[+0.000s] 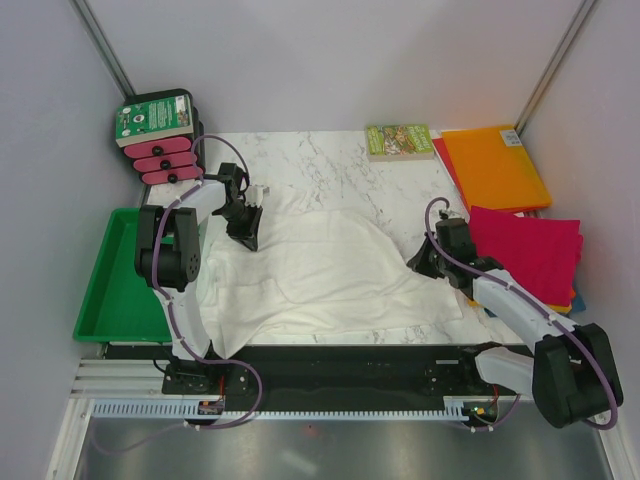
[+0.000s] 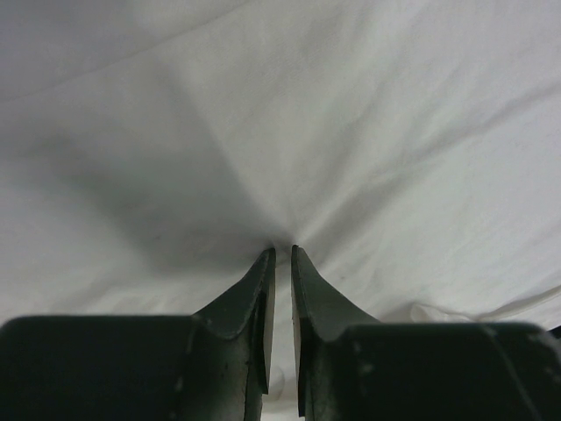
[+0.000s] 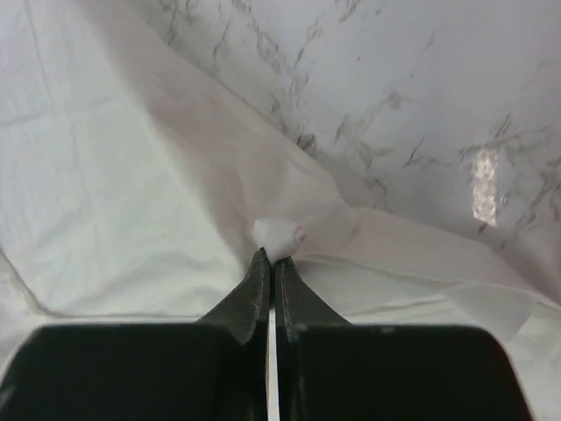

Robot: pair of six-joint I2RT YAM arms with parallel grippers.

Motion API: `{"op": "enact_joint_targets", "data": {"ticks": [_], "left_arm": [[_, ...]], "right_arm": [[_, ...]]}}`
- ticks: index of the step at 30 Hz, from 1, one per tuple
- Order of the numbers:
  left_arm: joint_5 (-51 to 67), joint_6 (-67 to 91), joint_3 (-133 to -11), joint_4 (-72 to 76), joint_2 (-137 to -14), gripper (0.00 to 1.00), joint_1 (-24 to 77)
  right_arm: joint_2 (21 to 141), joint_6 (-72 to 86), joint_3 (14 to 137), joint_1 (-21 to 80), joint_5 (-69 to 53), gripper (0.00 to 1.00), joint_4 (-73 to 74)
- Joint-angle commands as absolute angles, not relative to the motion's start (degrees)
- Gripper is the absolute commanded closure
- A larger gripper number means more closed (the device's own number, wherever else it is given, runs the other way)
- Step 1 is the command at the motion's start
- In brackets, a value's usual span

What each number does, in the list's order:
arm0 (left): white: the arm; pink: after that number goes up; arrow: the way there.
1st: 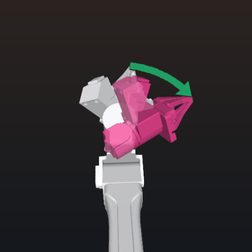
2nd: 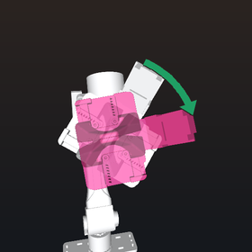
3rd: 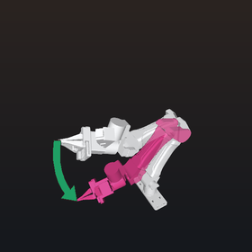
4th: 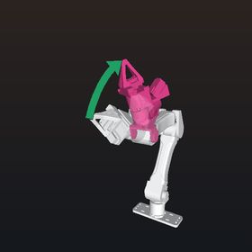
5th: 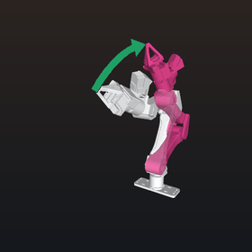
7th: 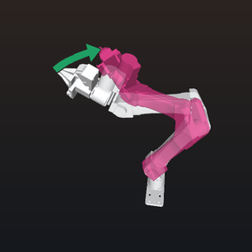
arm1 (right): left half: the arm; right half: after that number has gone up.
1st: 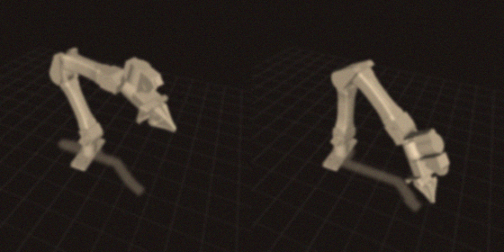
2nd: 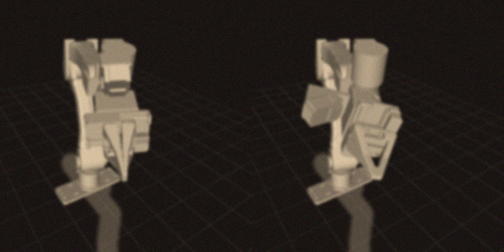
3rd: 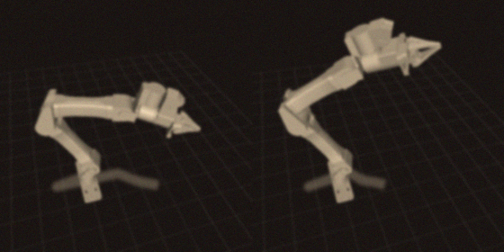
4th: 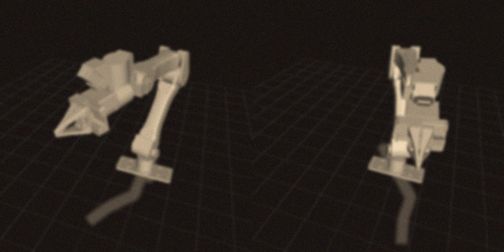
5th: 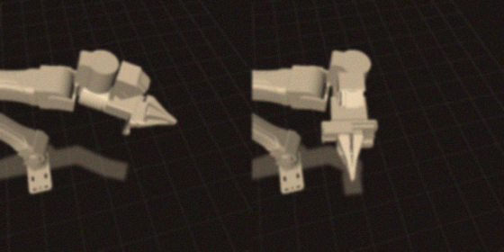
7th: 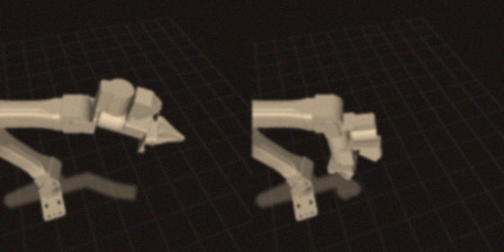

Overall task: Fold and stack the t-shirts
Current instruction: Grap the side of the flattened tshirt furthest away from the robot with both arms

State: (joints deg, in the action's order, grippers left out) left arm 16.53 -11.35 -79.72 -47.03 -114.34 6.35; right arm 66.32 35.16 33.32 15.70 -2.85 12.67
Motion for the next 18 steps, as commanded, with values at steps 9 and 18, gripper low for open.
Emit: {"op": "enact_joint_targets", "data": {"ticks": [9, 18], "left_arm": [[15.5, -10.7, -78.8, -47.0, -114.5, 0.8, 6.5], [15.9, -10.8, -78.0, -46.9, -114.7, 0.8, 6.5]], "right_arm": [[59.0, 45.5, 29.4, 23.4, -2.4, 1.0, 28.2], [58.0, 46.8, 30.8, 25.3, 4.0, 0.53, 32.8]]}}
